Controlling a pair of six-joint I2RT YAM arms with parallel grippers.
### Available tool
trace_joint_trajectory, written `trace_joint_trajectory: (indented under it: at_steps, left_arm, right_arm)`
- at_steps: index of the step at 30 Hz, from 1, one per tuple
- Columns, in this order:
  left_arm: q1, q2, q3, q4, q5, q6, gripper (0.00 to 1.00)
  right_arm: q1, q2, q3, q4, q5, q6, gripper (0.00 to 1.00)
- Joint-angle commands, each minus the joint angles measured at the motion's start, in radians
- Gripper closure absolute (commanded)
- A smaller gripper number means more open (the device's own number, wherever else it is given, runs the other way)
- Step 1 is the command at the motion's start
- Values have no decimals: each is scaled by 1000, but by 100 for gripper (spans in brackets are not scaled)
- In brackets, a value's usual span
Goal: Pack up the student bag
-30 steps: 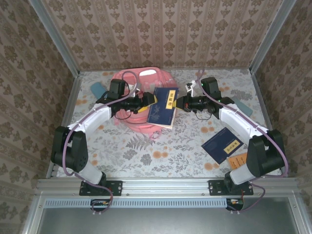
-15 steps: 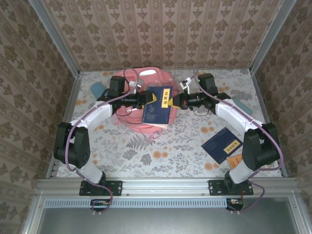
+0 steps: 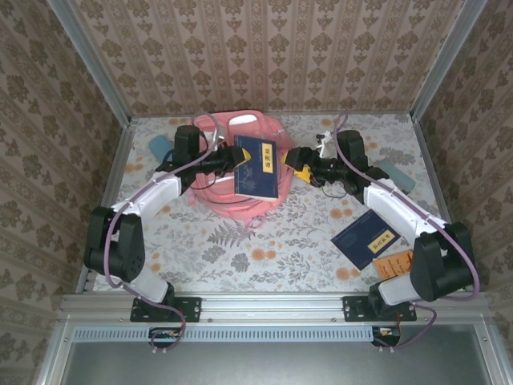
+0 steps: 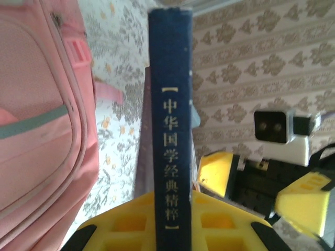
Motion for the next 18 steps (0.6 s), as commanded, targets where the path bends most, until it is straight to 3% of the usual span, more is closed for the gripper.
trace_joint_trajectory:
  at_steps: [1,7,12,18]
  left_arm:
    - [4,-67,-3,167,-112,-137,94]
    - [-24,-66,8,295,-253,-268,92]
    - [-30,-31,15,366,-295,-357,92]
    - [-41,-4,23,423,-323,-409,92]
  right_arm:
    - [19,-23,-64,220,89,213,9]
    - [89,3,-111,373,144,358,6]
    - [135,67,-156,700,151,500,5]
    - [176,137,-134,795,204,584,5]
